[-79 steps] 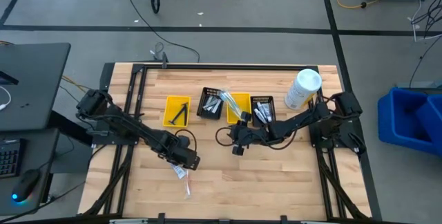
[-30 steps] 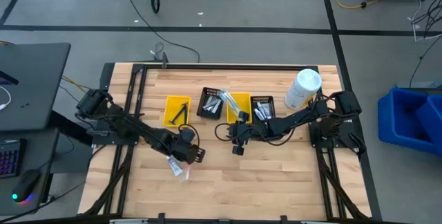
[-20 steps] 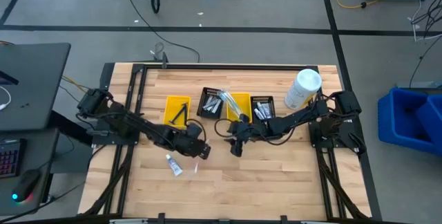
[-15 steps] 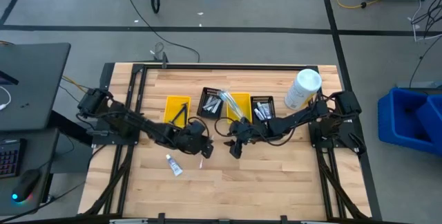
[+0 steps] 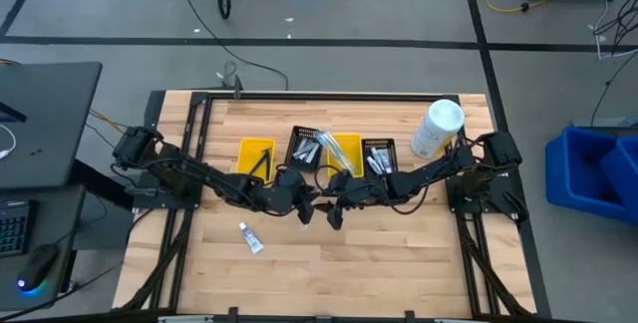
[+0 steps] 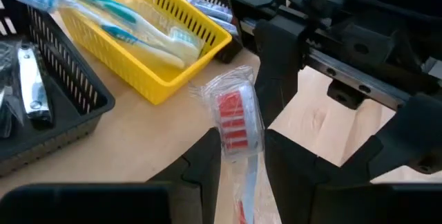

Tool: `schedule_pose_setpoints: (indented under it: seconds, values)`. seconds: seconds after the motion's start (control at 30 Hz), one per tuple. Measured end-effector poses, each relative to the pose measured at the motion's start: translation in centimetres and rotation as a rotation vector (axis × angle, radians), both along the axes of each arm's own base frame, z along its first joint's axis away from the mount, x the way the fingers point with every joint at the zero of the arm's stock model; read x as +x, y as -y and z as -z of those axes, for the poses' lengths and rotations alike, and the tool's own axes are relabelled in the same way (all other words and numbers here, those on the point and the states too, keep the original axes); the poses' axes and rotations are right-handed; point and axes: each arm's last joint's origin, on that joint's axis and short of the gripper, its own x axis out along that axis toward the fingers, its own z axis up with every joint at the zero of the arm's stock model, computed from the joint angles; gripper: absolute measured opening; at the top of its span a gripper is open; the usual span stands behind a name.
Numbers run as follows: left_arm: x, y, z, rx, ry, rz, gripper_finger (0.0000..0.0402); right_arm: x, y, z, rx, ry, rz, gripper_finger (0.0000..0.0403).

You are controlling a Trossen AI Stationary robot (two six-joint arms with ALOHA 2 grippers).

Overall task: Pick & Place Travel size toiletries
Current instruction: Put the orange toothbrush into the right yellow bin

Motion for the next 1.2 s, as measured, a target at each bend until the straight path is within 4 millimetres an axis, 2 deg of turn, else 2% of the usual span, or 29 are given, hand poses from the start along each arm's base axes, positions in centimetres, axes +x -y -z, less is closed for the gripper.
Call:
schedule_pose_setpoints:
  seconds: [0.2, 0.43, 0.93, 1.2]
  values:
    - [0.2, 0.0, -0.4, 0.042, 0.037, 0.011, 0.0112, 0.0, 0.5, 0.5, 0.013, -0.023, 0.082, 0.0203]
    - [0.4, 0.1, -0.8, 0.06, 0.069, 0.021, 0.0112, 0.4, 0.5, 1.1, 0.009, -0.01, 0.088, 0.0173]
    - [0.4, 0.0, -0.8, 0.135, 0.044, 0.032, 0.0112, 0.5, 0.6, 1.0, -0.084, 0.003, 0.092, 0.0031]
    - [0.4, 0.0, -0.8, 0.229, 0.007, 0.081, 0.0129, 0.4, 0.6, 1.1, -0.088, -0.008, 0.089, 0.0018]
